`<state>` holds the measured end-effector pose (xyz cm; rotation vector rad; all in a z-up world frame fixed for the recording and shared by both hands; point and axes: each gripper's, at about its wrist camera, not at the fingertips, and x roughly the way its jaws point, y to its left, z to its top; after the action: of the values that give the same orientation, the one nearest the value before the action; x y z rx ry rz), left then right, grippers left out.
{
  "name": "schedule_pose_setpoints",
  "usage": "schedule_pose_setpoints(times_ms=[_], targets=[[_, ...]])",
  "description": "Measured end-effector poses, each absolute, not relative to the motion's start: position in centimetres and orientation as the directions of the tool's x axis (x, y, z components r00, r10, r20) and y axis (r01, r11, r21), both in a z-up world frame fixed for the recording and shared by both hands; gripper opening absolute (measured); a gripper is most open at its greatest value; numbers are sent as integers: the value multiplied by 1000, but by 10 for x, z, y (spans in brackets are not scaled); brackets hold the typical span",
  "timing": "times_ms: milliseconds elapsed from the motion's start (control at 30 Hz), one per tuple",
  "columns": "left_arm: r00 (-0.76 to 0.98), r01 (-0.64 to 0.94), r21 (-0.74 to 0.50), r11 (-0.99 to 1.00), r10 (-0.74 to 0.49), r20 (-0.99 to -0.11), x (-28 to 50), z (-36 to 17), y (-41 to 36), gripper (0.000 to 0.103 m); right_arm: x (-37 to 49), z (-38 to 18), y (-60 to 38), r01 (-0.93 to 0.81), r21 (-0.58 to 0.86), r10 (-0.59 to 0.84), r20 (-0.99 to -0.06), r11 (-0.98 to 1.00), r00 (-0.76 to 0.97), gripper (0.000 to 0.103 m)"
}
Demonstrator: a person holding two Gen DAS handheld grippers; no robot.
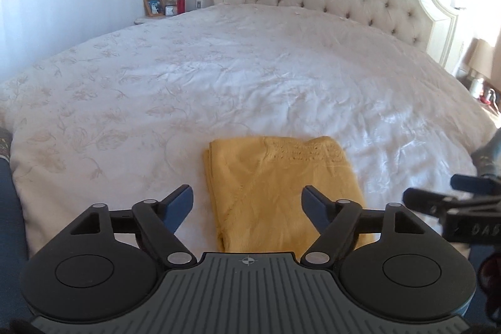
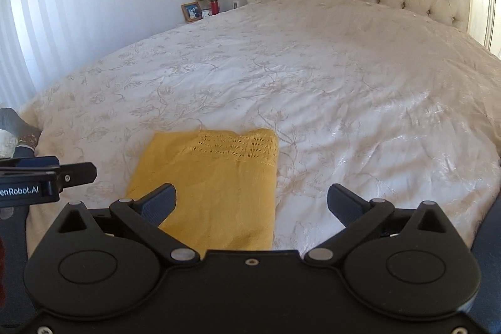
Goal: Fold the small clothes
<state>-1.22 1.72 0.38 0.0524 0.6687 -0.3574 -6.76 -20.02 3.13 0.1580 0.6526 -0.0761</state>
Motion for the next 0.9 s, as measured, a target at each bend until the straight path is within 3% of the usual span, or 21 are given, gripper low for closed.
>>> schedule_pose_setpoints(times_ms=[400,667,900], targets=[[653,298,-37,954,-232,-721,-24,-24,13,76,-75,21,-165,192,-59,-180,-683,980,708,102],[616,257,-6,967,-168,-770,-25,-46,18,76,-77,10,-169,174,86,-57,-731,981,680,102],[583,259,-5,966,-161,-796,-24,-54,17,76,-79,4,-168,167,111,-30,-744,980,668,102]])
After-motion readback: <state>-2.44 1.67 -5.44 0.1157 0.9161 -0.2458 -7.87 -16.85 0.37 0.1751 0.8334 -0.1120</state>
